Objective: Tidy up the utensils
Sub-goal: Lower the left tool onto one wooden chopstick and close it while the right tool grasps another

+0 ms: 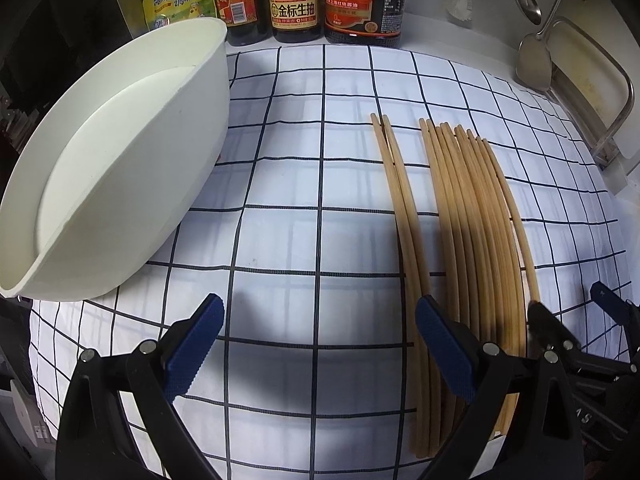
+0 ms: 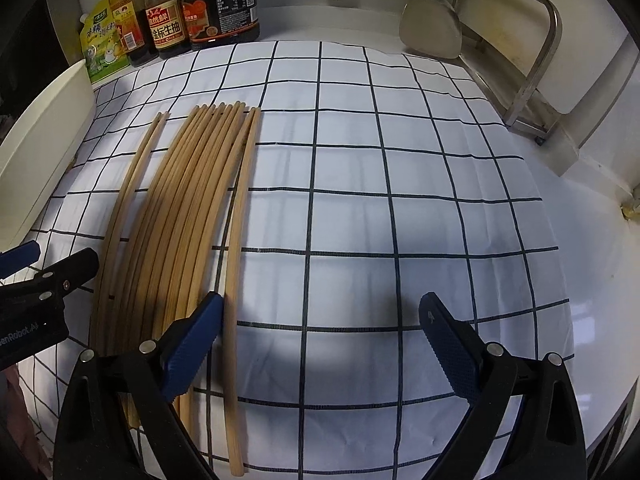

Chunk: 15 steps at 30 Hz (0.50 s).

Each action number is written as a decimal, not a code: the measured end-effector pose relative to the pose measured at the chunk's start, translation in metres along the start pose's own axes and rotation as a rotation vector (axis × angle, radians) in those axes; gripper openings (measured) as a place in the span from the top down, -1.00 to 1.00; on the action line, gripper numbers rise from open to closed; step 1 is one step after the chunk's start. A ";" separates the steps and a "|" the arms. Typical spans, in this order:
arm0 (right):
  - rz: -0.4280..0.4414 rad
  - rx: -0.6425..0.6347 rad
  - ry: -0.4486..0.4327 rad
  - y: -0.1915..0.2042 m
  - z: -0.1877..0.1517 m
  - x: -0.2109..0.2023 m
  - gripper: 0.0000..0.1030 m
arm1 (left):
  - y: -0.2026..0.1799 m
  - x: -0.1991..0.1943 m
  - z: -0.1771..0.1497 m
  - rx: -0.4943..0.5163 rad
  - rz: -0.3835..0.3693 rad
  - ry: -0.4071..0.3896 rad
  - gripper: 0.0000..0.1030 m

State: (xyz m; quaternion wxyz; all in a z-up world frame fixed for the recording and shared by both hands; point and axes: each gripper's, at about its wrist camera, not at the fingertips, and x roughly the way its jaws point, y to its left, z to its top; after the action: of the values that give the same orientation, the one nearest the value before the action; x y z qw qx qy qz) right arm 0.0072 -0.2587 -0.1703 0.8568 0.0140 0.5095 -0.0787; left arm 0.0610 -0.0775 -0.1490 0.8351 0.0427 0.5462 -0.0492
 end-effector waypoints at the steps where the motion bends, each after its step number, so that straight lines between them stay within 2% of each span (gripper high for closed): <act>1: -0.001 0.002 -0.002 -0.002 0.001 0.000 -0.82 | 0.000 0.000 -0.001 -0.001 -0.002 0.000 -0.84; 12: 0.014 0.019 -0.016 -0.012 0.001 0.000 -0.82 | -0.004 0.005 0.006 -0.020 0.005 -0.005 -0.85; 15: 0.013 0.023 -0.025 -0.012 0.001 0.000 -0.82 | -0.009 0.005 0.006 -0.009 0.033 -0.008 -0.87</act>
State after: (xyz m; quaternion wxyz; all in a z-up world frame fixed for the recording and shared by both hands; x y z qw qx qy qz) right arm 0.0061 -0.2708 -0.1698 0.8632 0.0262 0.4979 -0.0789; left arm 0.0672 -0.0871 -0.1510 0.8381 0.0477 0.5425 -0.0331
